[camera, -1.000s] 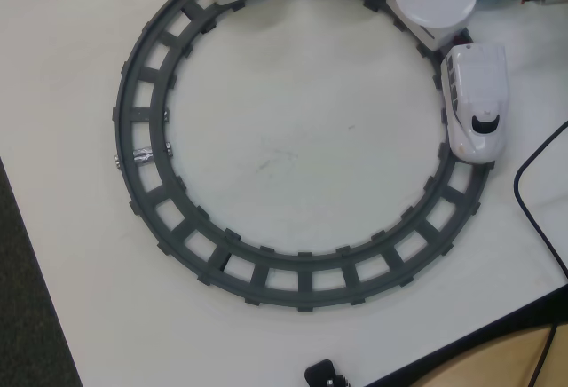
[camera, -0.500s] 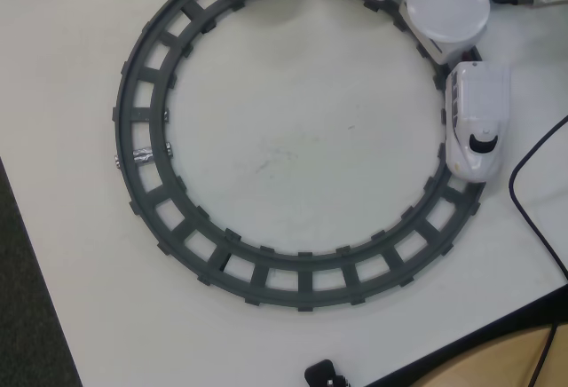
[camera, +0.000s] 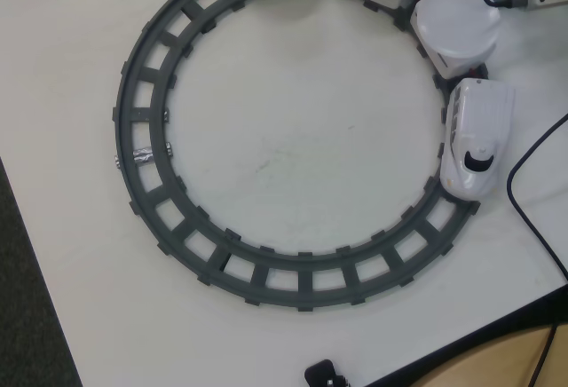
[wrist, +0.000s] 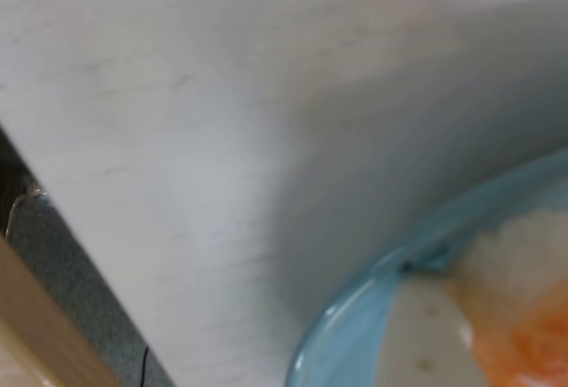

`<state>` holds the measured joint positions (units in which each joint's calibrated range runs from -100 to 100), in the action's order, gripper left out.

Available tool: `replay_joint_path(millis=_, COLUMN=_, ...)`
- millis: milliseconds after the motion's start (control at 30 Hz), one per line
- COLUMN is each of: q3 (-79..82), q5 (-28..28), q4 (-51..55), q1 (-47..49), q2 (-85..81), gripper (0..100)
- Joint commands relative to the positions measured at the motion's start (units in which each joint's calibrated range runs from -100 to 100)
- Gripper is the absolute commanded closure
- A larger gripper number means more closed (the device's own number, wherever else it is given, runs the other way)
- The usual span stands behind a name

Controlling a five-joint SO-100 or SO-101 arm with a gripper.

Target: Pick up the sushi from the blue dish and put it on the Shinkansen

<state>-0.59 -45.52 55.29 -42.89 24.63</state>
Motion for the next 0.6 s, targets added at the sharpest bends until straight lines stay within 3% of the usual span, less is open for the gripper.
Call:
replay_joint_path(millis=0, q3=-2.6, q5=0.4, q4=0.3, q1=-0.6, q2=-1.4, gripper=98)
replay_joint_path(millis=233, q3=4.0, q5=3.8, q4=0.5, q1=-2.5, q2=-16.9, gripper=98)
replay_joint_path(millis=567, q3=43.8, q5=11.0, q4=-0.2, q1=9.9, q2=-63.6, gripper=98)
